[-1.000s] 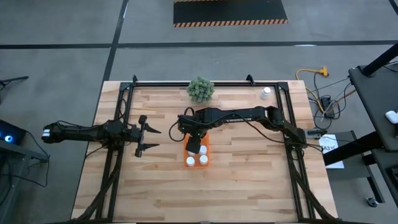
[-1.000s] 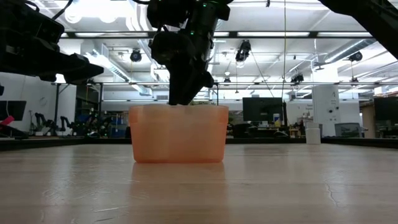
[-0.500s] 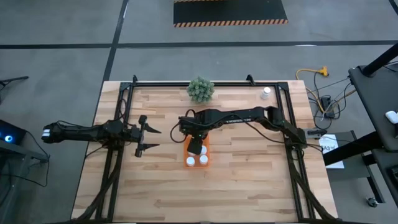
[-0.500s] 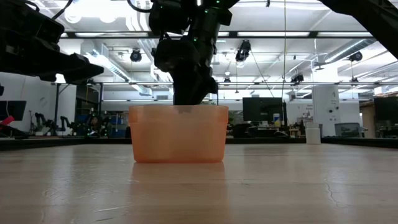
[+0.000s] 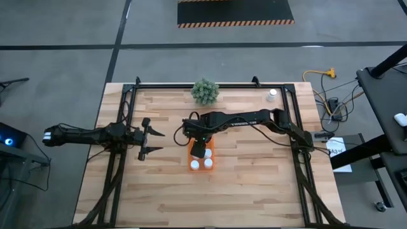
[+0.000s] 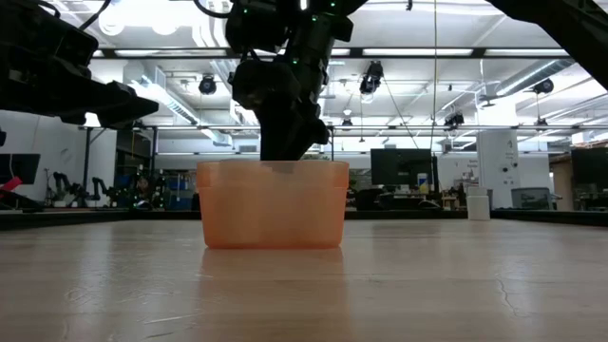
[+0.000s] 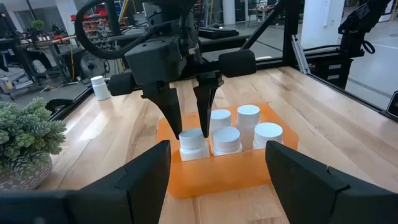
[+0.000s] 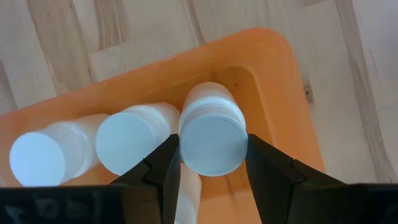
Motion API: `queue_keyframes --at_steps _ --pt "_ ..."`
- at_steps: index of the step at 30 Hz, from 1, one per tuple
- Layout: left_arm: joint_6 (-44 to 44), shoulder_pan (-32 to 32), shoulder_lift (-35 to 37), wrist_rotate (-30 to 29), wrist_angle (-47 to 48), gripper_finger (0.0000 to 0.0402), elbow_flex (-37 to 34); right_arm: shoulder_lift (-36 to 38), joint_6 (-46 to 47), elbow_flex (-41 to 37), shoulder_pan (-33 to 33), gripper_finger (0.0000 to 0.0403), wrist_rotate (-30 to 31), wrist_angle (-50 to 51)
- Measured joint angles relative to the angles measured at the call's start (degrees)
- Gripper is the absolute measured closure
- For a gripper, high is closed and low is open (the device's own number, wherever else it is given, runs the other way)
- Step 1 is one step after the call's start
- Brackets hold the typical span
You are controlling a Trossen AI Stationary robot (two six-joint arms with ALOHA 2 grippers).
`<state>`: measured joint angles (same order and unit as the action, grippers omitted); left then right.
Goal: Pick and place pill bottles into a basket
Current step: Put the bottom white pill bottle into the orange bin
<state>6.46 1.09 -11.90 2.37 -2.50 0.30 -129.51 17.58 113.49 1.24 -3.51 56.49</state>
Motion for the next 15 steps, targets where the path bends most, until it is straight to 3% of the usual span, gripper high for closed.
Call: queue_keyframes --at_steps 9,15 --pt "0.0 0.0 0.0 0.0 0.0 0.0157 0.0 0.0 0.4 0.2 0.0 0.0262 0.0 -0.2" --pt "0.0 0.0 0.0 0.0 0.0 0.0157 0.0 -0.1 0.4 0.2 0.0 0.0225 0.2 -0.4"
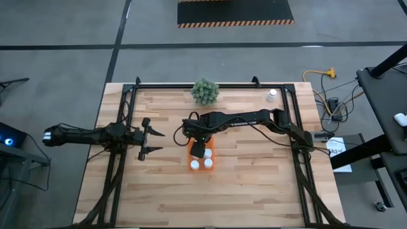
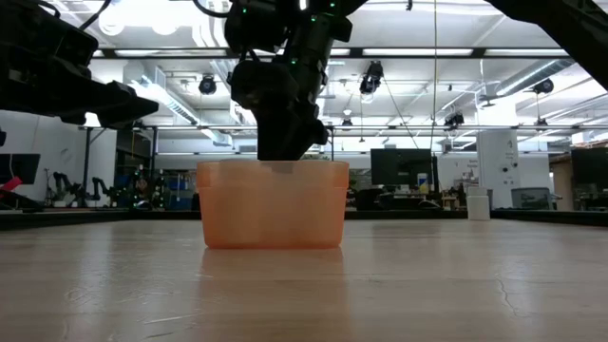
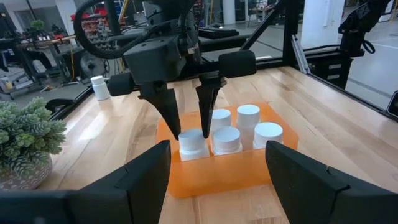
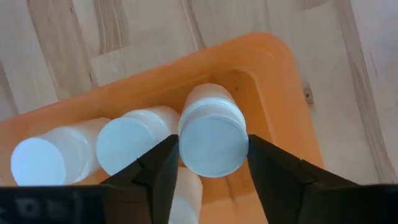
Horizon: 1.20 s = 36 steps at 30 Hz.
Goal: Pick and place pill bottles into a basket
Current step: Put the bottom white pill bottle into the orange bin, then put the white pill bottle into the orange bin
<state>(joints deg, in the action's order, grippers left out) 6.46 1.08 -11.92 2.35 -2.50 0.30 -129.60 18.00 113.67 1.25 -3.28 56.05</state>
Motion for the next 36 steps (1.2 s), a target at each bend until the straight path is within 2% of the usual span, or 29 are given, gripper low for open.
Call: queue_keyframes --at_steps 8,18,24,27,32,36 --pt "0.0 0.0 0.0 0.0 0.0 0.0157 0.0 0.0 0.0 0.0 0.0 0.0193 0.3 -1.6" --pt "0.0 0.0 0.0 0.0 0.0 0.0157 0.0 0.0 0.0 2.2 0.0 0.0192 0.3 -0.1" --pt "0.0 0.0 0.0 0.0 0.0 0.0157 0.0 0.0 0.8 7.1 0.0 0.0192 0.5 6.6" --pt "0.0 0.0 0.0 0.0 0.0 0.0157 0.0 0.0 5.5 9.8 0.1 0.0192 2.2 13.5" --pt "0.0 0.0 0.0 0.0 0.0 0.0157 0.0 0.0 18.7 12.9 -0.3 0.0192 8.2 26.0" --pt "0.0 0.0 0.0 0.0 0.0 0.0157 0.0 0.1 27.1 13.7 -2.0 0.0192 14.2 29.9"
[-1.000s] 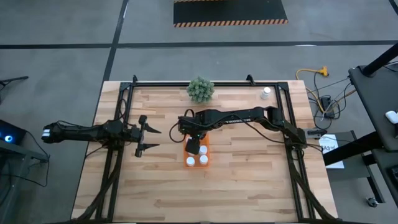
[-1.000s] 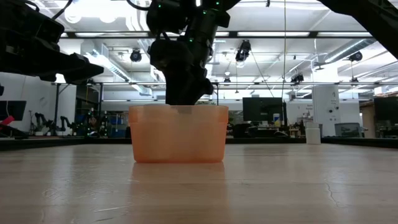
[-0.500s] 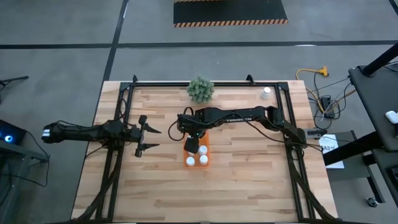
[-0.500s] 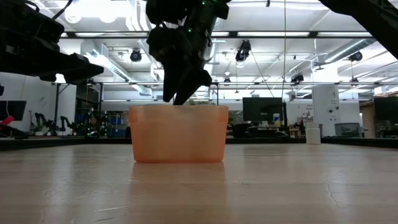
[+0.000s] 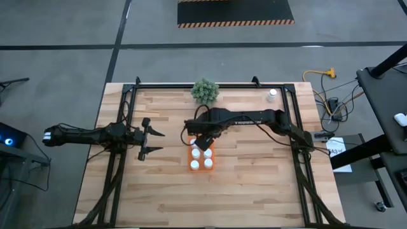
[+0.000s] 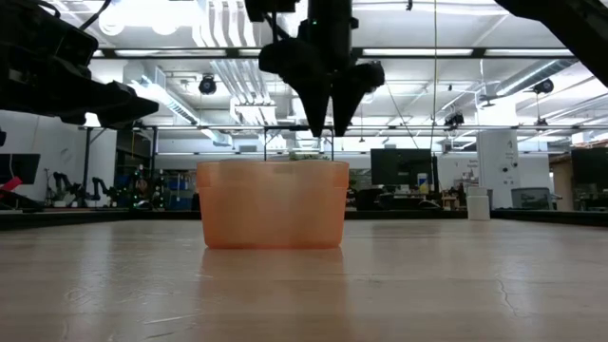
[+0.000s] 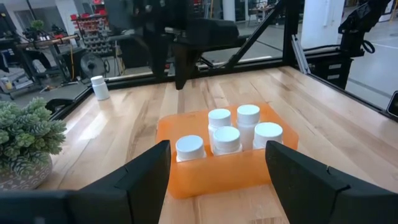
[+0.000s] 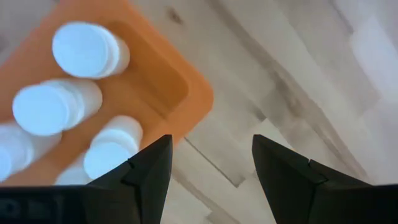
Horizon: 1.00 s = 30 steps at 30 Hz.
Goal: Pick and place pill bottles into a basket
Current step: Put the white pill bottle into the orange bin
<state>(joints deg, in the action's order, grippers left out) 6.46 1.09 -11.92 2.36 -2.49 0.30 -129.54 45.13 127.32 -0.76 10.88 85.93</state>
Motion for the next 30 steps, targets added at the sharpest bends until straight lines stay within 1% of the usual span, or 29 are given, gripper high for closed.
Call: queue_keyframes --at_steps 2,4,15,17,19,20,21,25,30 --pt "0.0 0.0 0.0 0.0 0.0 0.0157 0.0 0.0 2.8 0.0 -1.0 0.0192 2.6 -0.4" --pt "0.0 0.0 0.0 0.0 0.0 0.0157 0.0 0.0 5.9 0.0 -1.7 0.0192 3.1 -1.6" --pt "0.0 0.0 0.0 0.0 0.0 0.0157 0.0 0.0 8.2 -0.1 -4.9 0.0192 -0.6 -3.9" --pt "0.0 0.0 0.0 0.0 0.0 0.0157 0.0 0.2 13.3 -0.1 -5.0 0.0192 1.2 -2.4" --pt "0.0 0.0 0.0 0.0 0.0 0.0157 0.0 0.7 21.7 -0.1 -4.6 0.0192 4.2 2.2" --pt "0.0 0.0 0.0 0.0 0.0 0.0157 0.0 1.1 26.1 -0.2 -4.1 0.0192 4.7 4.3" --pt "0.0 0.0 0.0 0.0 0.0 0.0157 0.0 1.7 29.1 -0.6 -3.6 0.0192 4.9 4.5" --pt "0.0 0.0 0.0 0.0 0.0 0.0157 0.0 5.1 34.2 -2.1 -1.8 0.0192 5.1 3.9" --pt "0.0 0.0 0.0 0.0 0.1 0.0157 0.0 10.1 35.7 -6.1 1.2 0.0192 4.4 3.9"
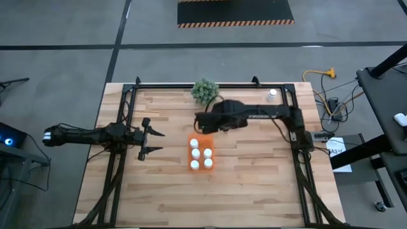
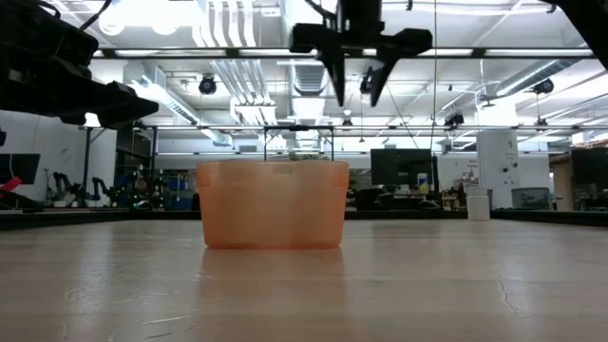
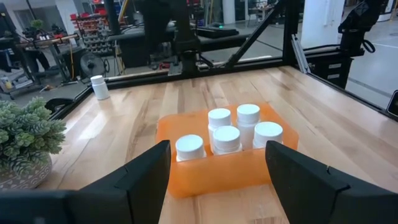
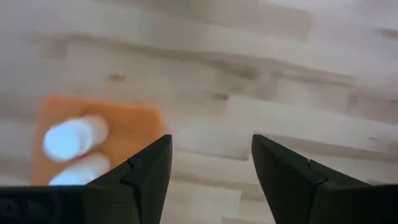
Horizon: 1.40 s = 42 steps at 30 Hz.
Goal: Pick and place pill bottles into a basket
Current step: Put the white pill bottle into the orange bin
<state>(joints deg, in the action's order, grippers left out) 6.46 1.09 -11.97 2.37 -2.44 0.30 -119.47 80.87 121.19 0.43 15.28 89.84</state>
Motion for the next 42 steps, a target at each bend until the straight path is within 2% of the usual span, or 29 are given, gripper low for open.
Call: queue_keyframes --at_steps 4,9,14,19,23,28,36,42 --pt "0.0 0.0 0.1 0.0 0.0 0.0157 0.0 5.1 0.5 -8.0 2.7 0.0192 -0.7 -0.1" --pt "0.0 0.0 0.1 0.0 0.0 0.0157 0.0 13.5 -1.9 -24.4 8.5 0.0192 -3.2 -4.0" --pt "0.0 0.0 0.1 0.0 -0.1 0.0157 0.0 26.0 -9.4 -40.1 20.5 0.0192 -8.7 -12.5" --pt "0.0 0.0 0.0 0.0 -0.1 0.0157 0.0 37.6 -15.5 -51.0 32.0 0.0192 -12.5 -22.7" --pt "0.0 0.0 0.1 0.0 -0.1 0.0157 0.0 42.8 -21.3 -55.9 37.8 0.0192 -13.3 -24.4" --pt "0.0 0.0 0.1 0.0 -0.1 0.0157 0.0 45.3 -31.5 -59.2 45.9 0.0192 -13.9 -24.3" --pt "0.0 0.0 0.0 0.0 0.0 0.0157 0.0 41.7 -47.4 -59.8 54.9 0.0192 -14.0 -28.8" --pt "0.0 0.0 0.1 0.0 -0.1 0.0157 0.0 38.8 -48.5 -59.4 56.1 0.0192 -14.0 -28.8"
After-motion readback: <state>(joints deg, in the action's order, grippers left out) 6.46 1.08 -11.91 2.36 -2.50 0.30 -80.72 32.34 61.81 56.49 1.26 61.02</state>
